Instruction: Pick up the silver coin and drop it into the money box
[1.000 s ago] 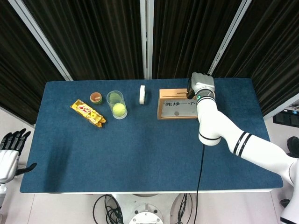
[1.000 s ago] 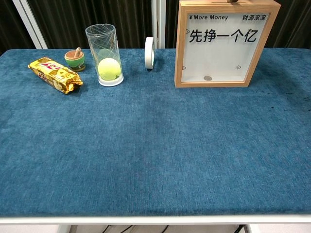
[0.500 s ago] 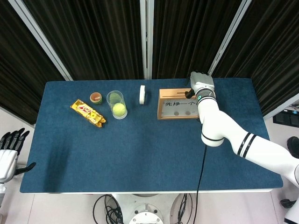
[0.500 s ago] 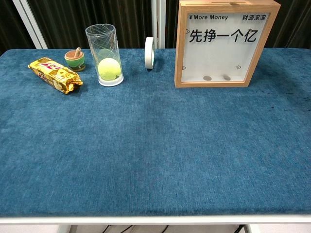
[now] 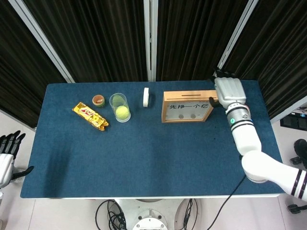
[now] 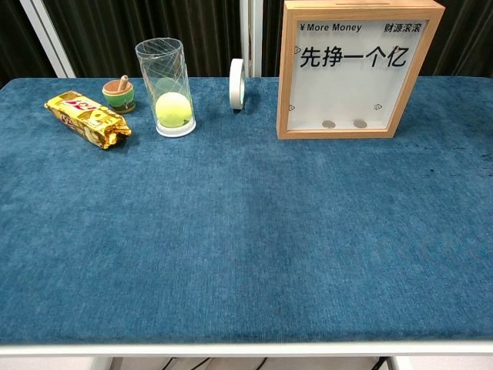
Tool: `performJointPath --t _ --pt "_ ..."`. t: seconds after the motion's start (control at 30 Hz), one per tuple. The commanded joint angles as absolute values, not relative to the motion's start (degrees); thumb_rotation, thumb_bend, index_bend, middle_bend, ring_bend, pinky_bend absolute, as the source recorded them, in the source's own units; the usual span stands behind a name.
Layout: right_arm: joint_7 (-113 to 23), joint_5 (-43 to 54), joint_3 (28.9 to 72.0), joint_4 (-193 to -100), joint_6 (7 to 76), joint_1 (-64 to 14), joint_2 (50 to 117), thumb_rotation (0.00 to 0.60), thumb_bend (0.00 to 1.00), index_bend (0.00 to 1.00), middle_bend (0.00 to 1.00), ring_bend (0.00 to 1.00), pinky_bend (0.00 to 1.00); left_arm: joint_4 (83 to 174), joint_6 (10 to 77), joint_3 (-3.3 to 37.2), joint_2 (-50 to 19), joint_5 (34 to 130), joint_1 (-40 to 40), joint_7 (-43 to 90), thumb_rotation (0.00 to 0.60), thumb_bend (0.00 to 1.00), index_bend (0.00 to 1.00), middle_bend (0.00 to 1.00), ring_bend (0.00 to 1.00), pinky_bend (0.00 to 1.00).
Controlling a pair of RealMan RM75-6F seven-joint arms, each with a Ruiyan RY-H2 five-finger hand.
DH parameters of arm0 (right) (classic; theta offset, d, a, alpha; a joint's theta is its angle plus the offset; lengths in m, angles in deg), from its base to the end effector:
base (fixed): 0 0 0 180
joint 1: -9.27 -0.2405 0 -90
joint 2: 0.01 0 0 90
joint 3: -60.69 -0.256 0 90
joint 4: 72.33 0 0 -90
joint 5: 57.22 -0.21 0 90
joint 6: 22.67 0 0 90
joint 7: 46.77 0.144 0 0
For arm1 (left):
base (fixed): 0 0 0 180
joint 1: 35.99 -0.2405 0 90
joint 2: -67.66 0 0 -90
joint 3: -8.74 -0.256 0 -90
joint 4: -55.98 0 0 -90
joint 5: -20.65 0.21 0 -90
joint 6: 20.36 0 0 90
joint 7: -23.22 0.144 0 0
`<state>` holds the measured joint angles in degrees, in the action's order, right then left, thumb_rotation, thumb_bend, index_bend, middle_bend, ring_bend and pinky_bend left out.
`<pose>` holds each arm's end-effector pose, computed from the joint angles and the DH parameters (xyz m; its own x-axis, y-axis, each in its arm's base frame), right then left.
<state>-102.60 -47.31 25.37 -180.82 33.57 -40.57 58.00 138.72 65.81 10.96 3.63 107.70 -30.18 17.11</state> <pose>-0.0830 -0.4046 0.1805 0.4830 -0.1767 0.8576 -0.8717 -0.0046 0.4900 -0.3370 0.1869 0.1781 0.4525 -0.0238 0.8914 0.8909 -0.0313 -0.4531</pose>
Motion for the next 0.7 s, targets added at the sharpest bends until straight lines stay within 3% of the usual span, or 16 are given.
performJointPath --t 0.03,0.17,0.27,0.7 --pt "-79.2 15.7 45.7 -187.7 58.2 -8.2 61.0 0.600 0.32 0.06 0.00 0.00 0.00 139.1 65.7 11.0 3.5 107.7 -30.1 17.8 0.600 0.12 0.05 0.00 0.00 0.00" --pt "-69.1 24.7 54.4 -175.7 63.1 -1.9 66.6 0.600 0.24 0.00 0.00 0.00 0.00 139.5 65.4 11.0 3.1 107.4 -30.1 19.2 0.600 0.12 0.05 0.00 0.00 0.00" --pt "-65.4 25.8 57.4 -169.7 63.8 0.5 69.6 0.600 0.21 0.00 0.00 0.00 0.00 139.5 65.2 11.0 2.9 107.4 -30.0 19.8 0.600 0.12 0.05 0.00 0.00 0.00" --pt "-61.8 26.9 59.0 -163.2 64.6 3.1 74.5 0.600 0.21 0.00 0.00 0.00 0.00 138.0 64.8 11.0 2.2 106.8 -30.0 20.0 0.600 0.12 0.05 0.00 0.00 0.00"
